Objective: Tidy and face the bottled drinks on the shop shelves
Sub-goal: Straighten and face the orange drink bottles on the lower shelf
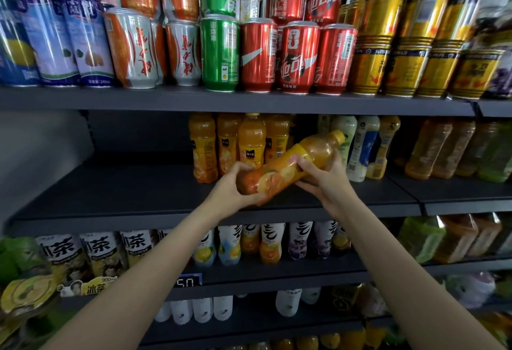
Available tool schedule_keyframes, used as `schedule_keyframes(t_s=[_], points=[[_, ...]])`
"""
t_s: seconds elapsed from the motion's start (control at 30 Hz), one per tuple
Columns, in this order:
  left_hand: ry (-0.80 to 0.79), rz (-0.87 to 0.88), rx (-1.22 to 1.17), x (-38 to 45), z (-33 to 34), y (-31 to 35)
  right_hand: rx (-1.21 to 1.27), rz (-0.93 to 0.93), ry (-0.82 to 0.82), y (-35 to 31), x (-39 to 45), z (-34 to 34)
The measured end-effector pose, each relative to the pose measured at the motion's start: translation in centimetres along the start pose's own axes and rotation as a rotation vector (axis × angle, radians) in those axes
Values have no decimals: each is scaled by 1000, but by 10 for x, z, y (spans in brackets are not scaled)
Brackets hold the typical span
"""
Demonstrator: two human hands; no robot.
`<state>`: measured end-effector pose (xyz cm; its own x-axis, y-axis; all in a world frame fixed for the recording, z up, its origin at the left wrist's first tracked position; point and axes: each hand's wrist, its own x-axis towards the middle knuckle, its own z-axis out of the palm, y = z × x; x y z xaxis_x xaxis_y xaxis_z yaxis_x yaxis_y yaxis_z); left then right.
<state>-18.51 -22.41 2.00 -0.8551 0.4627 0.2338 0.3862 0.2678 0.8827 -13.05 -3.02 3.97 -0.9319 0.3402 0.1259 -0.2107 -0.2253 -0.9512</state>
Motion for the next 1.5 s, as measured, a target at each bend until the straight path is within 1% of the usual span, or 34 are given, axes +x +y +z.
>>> schedule_keyframes(t_s=[0.03, 0.1, 0.2, 0.3, 0.37, 0.43, 0.47, 0.57, 0.63, 0.73, 0.83, 0.9, 0.97, 1.07, 1.13, 1.23, 1.27, 1.3, 1.33, 1.4, 1.43, 1.5], points=[[52, 69, 99, -1, 3, -2, -4, 7, 6, 1, -1, 1], [126, 161, 198, -6, 9, -6, -10, 3, 38, 3, -1, 5], [194, 230, 291, -8, 15, -11, -1, -40, 88, 4, -1, 6], [197, 243, 338, -3, 17, -13, -41, -107, 67, 2, -1, 5], [139, 218, 354, 2, 17, -16, -105, -161, 43, 1, -1, 2], [85, 213, 318, 7, 15, -23, -230, -244, 15, -2, 1, -3], [95, 215, 278, 9, 14, -26, -331, -295, -2, -4, 2, -4], [207, 145, 147, 17, 6, -30, -644, -405, -42, -7, 13, -7], [260, 98, 113, 24, 1, -31, -739, -394, -75, -8, 23, -7], [296, 63, 98, 37, -4, -32, -740, -328, -162, -3, 44, -8], [331, 42, 106, 50, -5, -30, -776, -304, -137, 5, 64, 2], [336, 44, 125, 60, -3, -26, -801, -354, -125, 10, 75, 11], [333, 33, 103, 71, 3, -23, -807, -386, -113, 11, 84, 18], [352, 20, 39, 88, 11, -18, -768, -374, -102, 15, 94, 21], [390, 20, 29, 97, 16, -19, -759, -383, -104, 20, 100, 24], [505, 12, 79, 104, 18, -28, -747, -395, -131, 28, 107, 29], [529, 18, 101, 105, 17, -33, -713, -366, -151, 33, 110, 28], [532, 23, 120, 107, 16, -37, -626, -315, -160, 38, 113, 23], [522, 26, 126, 108, 14, -40, -507, -257, -127, 42, 116, 16], [497, 29, 116, 109, 11, -43, -315, -187, 33, 45, 125, -5], [497, 31, 110, 109, 10, -44, -319, -165, 119, 45, 132, -17], [504, 35, 99, 109, 11, -45, -491, -122, 228, 51, 152, -36]])
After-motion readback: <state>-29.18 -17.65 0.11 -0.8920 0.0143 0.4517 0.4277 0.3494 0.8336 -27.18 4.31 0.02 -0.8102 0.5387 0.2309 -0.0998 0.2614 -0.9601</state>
